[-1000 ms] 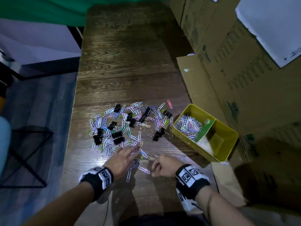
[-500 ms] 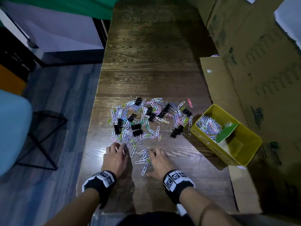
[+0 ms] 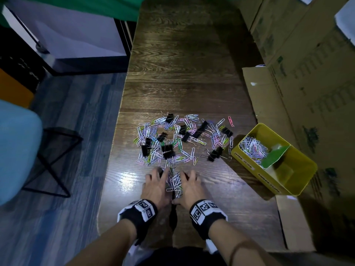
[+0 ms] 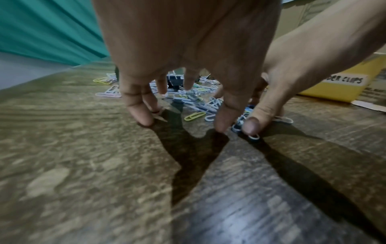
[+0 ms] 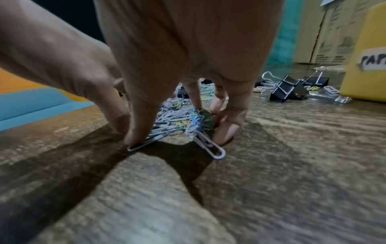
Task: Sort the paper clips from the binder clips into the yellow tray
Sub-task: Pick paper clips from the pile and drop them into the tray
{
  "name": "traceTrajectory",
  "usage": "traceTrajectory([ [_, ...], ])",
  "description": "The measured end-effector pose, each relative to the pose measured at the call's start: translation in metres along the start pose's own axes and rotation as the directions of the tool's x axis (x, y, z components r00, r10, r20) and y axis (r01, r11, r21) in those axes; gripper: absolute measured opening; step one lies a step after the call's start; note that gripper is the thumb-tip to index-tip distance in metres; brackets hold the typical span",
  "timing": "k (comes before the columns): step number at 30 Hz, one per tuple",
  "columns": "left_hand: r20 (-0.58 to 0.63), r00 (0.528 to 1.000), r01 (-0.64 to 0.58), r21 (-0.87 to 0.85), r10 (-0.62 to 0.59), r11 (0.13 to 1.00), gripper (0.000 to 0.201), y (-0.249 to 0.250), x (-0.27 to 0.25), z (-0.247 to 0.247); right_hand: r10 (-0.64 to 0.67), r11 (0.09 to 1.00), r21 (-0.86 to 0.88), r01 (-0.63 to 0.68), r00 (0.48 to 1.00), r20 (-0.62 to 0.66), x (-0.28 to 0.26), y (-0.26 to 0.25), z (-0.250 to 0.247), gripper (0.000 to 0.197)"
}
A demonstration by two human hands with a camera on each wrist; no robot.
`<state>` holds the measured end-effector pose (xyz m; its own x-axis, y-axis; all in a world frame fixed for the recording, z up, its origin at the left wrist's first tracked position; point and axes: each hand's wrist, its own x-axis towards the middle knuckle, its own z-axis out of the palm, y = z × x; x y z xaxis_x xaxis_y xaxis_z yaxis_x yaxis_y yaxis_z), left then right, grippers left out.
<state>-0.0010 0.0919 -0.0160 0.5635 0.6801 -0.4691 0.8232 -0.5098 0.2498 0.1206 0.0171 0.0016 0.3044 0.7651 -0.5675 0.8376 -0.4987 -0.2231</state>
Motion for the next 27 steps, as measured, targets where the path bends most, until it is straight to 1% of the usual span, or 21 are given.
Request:
traceTrajectory([
  [2, 0.050, 0.996, -0.078, -0.003, 0.079, 0.997, 0.089, 0.009, -0.001, 0.000, 0.001, 1.000, -0.003, -0.001, 1.000, -0.026, 0.000, -0.004, 0.001, 0.082],
  [4, 0.075, 0.992, -0.103, -0.038, 0.105, 0.994, 0.073, 0.018, -0.003, 0.003, -0.006, 0.999, 0.037, 0.008, 0.999, -0.051, -0.001, -0.006, 0.000, 0.058],
  [5, 0.074, 0.992, -0.102, -0.055, 0.106, 0.993, 0.066, 0.021, -0.003, 0.005, -0.011, 0.998, 0.061, 0.015, 0.998, -0.058, -0.001, -0.006, 0.000, 0.052],
  [8, 0.073, 0.988, -0.130, -0.045, 0.133, 0.990, 0.049, 0.024, -0.002, 0.005, -0.021, 0.988, 0.148, 0.035, 0.996, -0.092, 0.002, -0.003, 0.001, 0.048],
  [10, 0.100, 0.978, -0.183, 0.000, 0.182, 0.983, 0.042, 0.022, 0.000, 0.001, -0.019, 0.972, 0.232, 0.038, 0.996, -0.084, 0.005, -0.001, 0.002, 0.049],
  [12, 0.131, 0.964, -0.240, 0.068, 0.229, 0.969, 0.038, 0.020, 0.001, -0.005, -0.006, 0.952, 0.304, 0.026, 0.998, -0.066, 0.006, 0.001, 0.003, 0.044],
  [15, 0.218, 0.942, -0.293, 0.156, 0.256, 0.943, 0.037, 0.018, 0.003, -0.012, 0.052, 0.903, 0.428, -0.026, 0.997, -0.049, 0.008, 0.008, 0.005, 0.035],
  [18, 0.249, 0.938, -0.284, 0.150, 0.241, 0.947, 0.044, 0.022, 0.003, -0.016, 0.108, 0.835, 0.545, -0.078, 0.994, -0.023, 0.012, 0.016, 0.005, 0.030],
  [20, 0.225, 0.946, -0.265, 0.131, 0.231, 0.955, 0.057, 0.023, 0.005, -0.016, 0.133, 0.792, 0.603, -0.095, 0.991, -0.019, 0.012, 0.023, 0.003, 0.028],
  [21, 0.201, 0.951, -0.261, 0.110, 0.236, 0.959, 0.059, 0.023, 0.006, -0.016, 0.145, 0.778, 0.620, -0.101, 0.989, -0.021, 0.011, 0.027, 0.001, 0.028],
  [24, 0.112, 0.965, -0.240, -0.004, 0.239, 0.971, 0.039, 0.018, 0.016, -0.018, 0.166, 0.725, 0.679, -0.112, 0.986, -0.015, 0.011, 0.036, -0.003, 0.030],
  [27, 0.019, 0.986, -0.160, -0.152, 0.165, 0.975, 0.020, 0.011, 0.023, -0.028, 0.164, 0.638, 0.764, -0.098, 0.986, -0.010, 0.008, 0.043, -0.010, 0.031],
])
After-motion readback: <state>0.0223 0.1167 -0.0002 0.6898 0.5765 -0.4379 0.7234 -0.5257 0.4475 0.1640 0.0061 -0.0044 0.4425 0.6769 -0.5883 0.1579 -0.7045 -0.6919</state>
